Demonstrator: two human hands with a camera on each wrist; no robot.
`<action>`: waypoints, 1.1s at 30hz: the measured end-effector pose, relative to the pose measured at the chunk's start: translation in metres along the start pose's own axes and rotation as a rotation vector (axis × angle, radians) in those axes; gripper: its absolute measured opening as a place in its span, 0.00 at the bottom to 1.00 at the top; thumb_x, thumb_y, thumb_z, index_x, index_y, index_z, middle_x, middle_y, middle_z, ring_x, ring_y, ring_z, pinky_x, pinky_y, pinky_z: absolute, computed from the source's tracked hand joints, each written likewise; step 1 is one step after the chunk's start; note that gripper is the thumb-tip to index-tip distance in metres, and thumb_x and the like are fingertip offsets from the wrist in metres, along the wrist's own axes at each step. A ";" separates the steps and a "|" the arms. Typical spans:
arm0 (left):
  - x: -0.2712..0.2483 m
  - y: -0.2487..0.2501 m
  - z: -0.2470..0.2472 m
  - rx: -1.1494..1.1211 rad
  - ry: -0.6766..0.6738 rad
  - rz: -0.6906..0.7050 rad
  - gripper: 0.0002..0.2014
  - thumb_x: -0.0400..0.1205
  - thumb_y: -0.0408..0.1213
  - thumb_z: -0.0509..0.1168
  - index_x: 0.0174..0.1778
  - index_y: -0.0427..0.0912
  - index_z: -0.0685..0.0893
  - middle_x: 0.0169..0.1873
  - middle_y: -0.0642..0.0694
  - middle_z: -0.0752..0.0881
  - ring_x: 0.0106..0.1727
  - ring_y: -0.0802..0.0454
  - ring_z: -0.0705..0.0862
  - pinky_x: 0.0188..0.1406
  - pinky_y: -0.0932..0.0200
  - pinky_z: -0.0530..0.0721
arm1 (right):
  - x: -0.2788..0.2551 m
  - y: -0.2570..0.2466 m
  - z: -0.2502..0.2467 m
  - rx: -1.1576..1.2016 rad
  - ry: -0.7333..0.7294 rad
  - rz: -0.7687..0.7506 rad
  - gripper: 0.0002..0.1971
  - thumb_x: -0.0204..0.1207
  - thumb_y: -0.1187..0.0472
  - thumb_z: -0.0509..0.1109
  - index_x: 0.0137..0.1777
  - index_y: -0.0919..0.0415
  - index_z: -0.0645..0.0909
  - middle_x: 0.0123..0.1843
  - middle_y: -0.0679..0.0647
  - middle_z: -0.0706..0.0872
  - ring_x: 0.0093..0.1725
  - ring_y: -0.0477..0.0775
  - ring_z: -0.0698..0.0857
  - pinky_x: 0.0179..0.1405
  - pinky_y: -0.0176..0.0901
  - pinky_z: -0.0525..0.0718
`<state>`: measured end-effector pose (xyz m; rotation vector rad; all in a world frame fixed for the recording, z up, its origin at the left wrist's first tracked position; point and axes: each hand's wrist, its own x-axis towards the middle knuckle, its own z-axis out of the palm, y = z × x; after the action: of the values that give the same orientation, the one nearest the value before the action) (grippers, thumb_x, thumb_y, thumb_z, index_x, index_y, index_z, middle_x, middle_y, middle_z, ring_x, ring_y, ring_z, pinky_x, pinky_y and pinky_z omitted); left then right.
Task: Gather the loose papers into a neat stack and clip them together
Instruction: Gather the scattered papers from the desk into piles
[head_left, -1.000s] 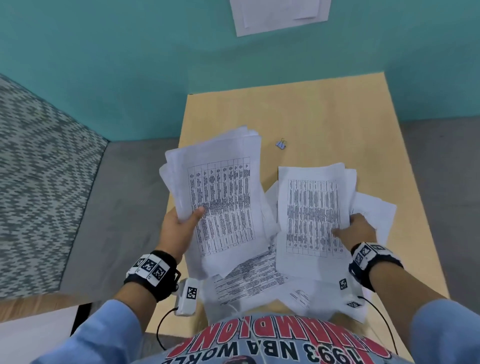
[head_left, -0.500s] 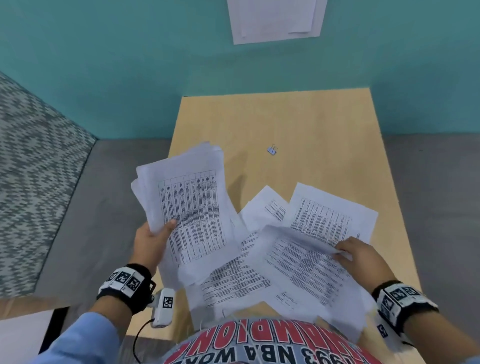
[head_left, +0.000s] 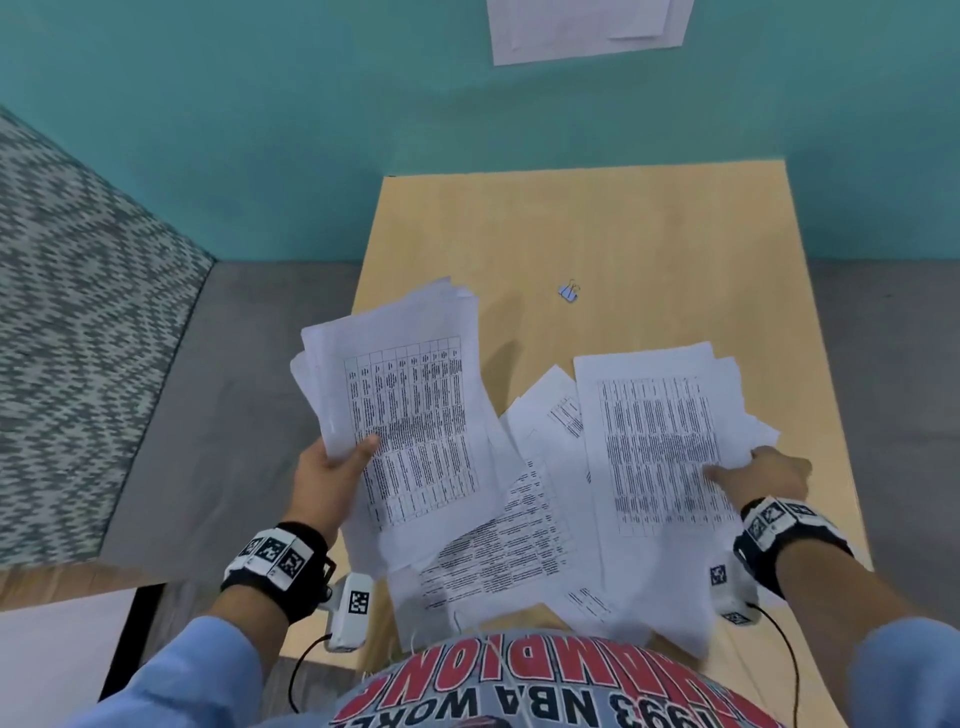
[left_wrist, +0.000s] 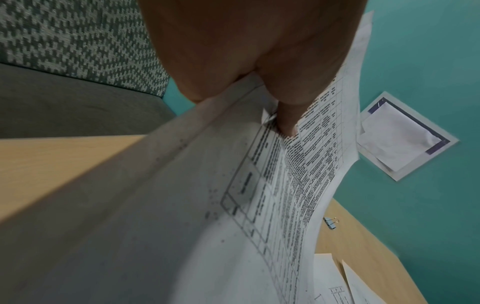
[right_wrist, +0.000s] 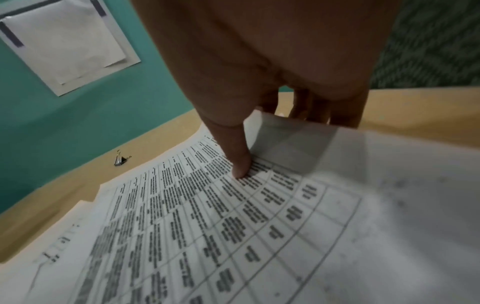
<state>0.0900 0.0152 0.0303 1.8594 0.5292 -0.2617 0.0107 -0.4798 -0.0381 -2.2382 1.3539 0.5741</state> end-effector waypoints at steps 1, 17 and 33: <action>0.001 0.000 0.001 -0.004 -0.001 -0.002 0.11 0.81 0.46 0.81 0.56 0.50 0.93 0.55 0.44 0.97 0.61 0.40 0.94 0.68 0.33 0.89 | -0.001 -0.002 0.003 0.030 0.002 0.020 0.31 0.70 0.52 0.85 0.65 0.73 0.82 0.70 0.73 0.73 0.36 0.63 0.80 0.51 0.56 0.84; -0.006 0.028 0.015 -0.002 -0.049 0.072 0.04 0.87 0.38 0.75 0.55 0.48 0.89 0.49 0.48 0.94 0.51 0.48 0.92 0.61 0.44 0.90 | -0.031 0.045 -0.055 0.721 0.086 -0.109 0.21 0.78 0.61 0.81 0.69 0.68 0.84 0.63 0.64 0.90 0.62 0.64 0.87 0.63 0.55 0.81; -0.071 0.091 0.079 0.034 -0.468 0.066 0.35 0.79 0.56 0.82 0.78 0.44 0.84 0.71 0.45 0.91 0.72 0.43 0.90 0.78 0.34 0.83 | -0.127 -0.014 -0.132 1.073 -0.545 -0.571 0.20 0.84 0.66 0.72 0.76 0.62 0.82 0.70 0.57 0.91 0.70 0.62 0.89 0.74 0.64 0.83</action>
<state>0.0778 -0.0998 0.1085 1.7662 0.1415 -0.6446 -0.0165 -0.4613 0.1425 -1.3098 0.4722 0.1396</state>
